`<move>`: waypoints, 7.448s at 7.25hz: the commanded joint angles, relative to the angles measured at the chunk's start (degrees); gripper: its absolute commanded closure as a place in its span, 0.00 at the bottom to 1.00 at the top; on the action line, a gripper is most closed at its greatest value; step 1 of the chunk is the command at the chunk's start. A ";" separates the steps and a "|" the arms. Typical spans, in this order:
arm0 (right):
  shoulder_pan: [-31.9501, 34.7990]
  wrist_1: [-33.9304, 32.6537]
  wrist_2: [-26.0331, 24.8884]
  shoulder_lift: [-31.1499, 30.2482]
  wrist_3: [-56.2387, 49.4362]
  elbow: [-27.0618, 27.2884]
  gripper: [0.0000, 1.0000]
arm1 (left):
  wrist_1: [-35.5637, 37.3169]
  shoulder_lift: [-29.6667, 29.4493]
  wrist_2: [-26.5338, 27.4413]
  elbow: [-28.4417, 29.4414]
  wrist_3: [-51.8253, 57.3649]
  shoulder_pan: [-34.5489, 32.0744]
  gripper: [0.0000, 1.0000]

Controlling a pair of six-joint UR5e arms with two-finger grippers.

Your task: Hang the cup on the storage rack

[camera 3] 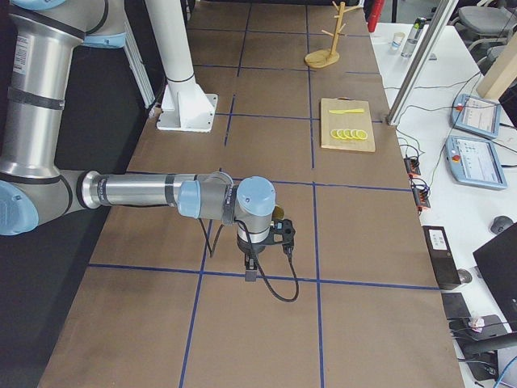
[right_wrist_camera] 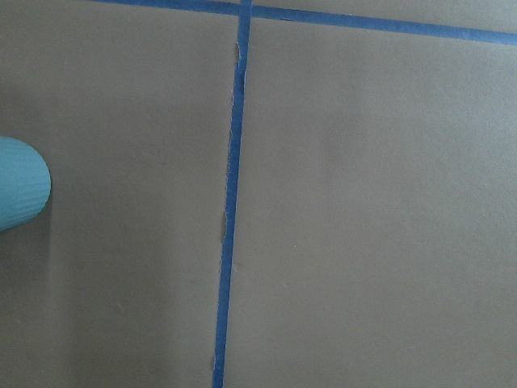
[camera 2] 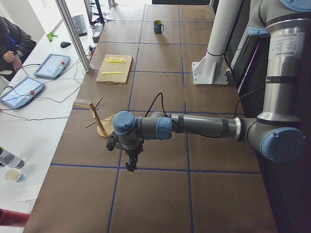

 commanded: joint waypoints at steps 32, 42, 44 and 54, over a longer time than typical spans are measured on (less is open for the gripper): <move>-37.48 4.96 -3.42 34.93 49.35 -0.59 1.00 | 0.00 -0.35 -0.09 -0.29 -0.35 0.18 0.00; -60.96 3.07 -20.73 58.62 81.54 -16.06 1.00 | 0.00 -0.35 -0.09 0.06 -0.26 0.44 0.00; -62.72 4.38 -21.35 58.18 81.39 -16.50 1.00 | 0.00 -0.35 -0.09 0.24 -0.26 0.44 0.00; -42.91 -7.63 -9.07 50.21 58.70 0.71 0.00 | -0.96 -0.26 0.52 -1.42 0.00 0.53 0.00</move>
